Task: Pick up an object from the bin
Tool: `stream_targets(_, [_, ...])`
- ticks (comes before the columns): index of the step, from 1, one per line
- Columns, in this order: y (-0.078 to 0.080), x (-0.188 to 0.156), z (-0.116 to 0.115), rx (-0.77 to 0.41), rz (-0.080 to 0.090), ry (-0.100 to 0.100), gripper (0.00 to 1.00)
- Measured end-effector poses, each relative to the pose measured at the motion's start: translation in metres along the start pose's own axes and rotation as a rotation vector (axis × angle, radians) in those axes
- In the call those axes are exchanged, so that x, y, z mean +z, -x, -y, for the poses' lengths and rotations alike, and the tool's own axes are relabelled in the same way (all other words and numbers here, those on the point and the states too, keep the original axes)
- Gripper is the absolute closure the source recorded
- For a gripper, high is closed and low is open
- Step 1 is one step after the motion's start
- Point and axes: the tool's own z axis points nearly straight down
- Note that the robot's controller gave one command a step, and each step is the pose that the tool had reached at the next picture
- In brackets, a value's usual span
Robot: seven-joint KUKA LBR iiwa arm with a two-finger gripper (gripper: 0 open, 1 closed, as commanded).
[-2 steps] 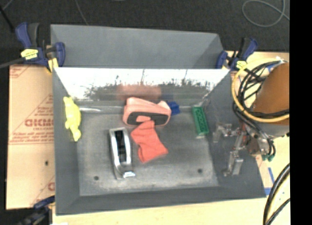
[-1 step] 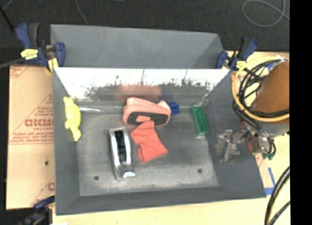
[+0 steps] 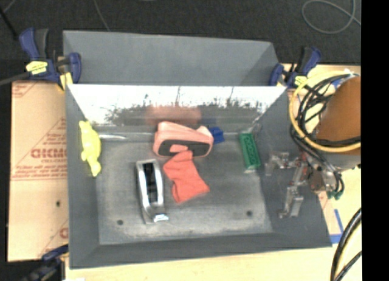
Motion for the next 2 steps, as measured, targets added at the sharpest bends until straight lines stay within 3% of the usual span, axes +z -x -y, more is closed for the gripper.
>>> stream_targets(1, [0.0,0.0,0.0,-0.001,0.0,0.0,0.0])
stream_targets(2, [0.044,0.055,-0.017,-0.069,0.008,-0.003,0.0])
